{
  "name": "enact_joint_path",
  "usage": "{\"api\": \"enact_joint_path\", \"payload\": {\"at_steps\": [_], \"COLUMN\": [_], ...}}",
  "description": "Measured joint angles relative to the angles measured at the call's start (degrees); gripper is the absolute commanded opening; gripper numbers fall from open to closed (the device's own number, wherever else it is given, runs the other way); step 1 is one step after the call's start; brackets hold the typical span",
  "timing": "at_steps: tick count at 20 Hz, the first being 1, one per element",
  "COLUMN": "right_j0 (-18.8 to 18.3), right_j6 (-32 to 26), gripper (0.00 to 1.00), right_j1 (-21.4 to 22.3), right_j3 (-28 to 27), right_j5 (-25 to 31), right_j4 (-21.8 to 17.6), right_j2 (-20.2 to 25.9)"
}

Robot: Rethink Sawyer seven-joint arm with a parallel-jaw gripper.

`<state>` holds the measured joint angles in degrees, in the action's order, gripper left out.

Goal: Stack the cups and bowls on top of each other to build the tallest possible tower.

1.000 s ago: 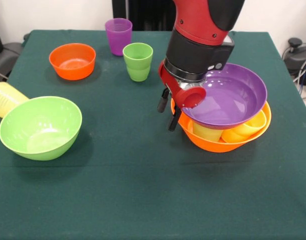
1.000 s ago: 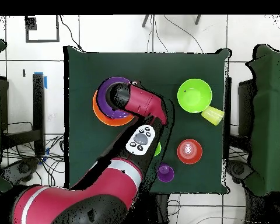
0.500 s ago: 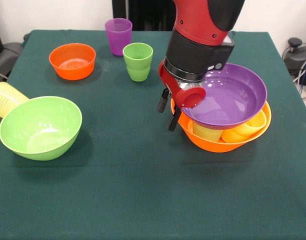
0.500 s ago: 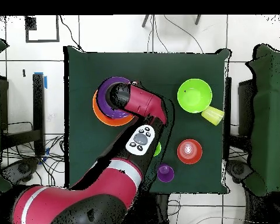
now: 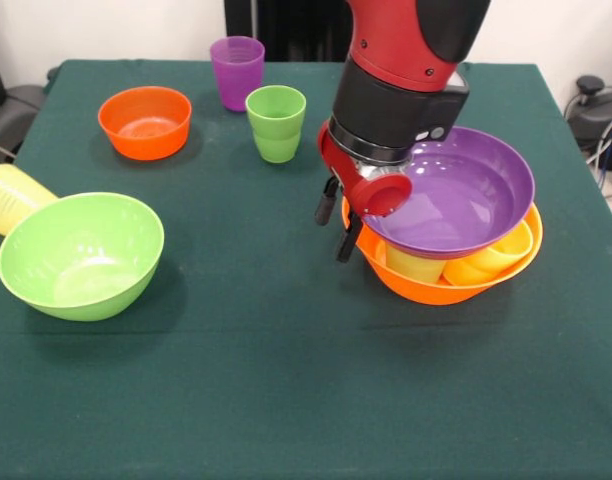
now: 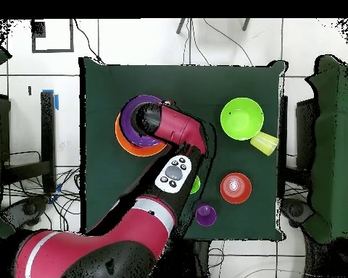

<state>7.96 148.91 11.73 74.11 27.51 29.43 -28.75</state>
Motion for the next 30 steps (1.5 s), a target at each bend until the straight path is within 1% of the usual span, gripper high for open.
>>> {"api": "enact_joint_path", "payload": {"at_steps": [15, 21, 30], "right_j0": [2.4, 2.9, 3.0], "right_j6": [0.0, 0.0, 0.0], "gripper": [1.0, 1.0, 1.0], "right_j1": [-1.6, -1.9, -2.0], "right_j3": [0.0, 0.0, 0.0], "right_j5": [0.0, 0.0, 0.0], "right_j4": [2.6, 3.7, 4.0], "right_j2": [-3.1, -3.7, -3.8]}}
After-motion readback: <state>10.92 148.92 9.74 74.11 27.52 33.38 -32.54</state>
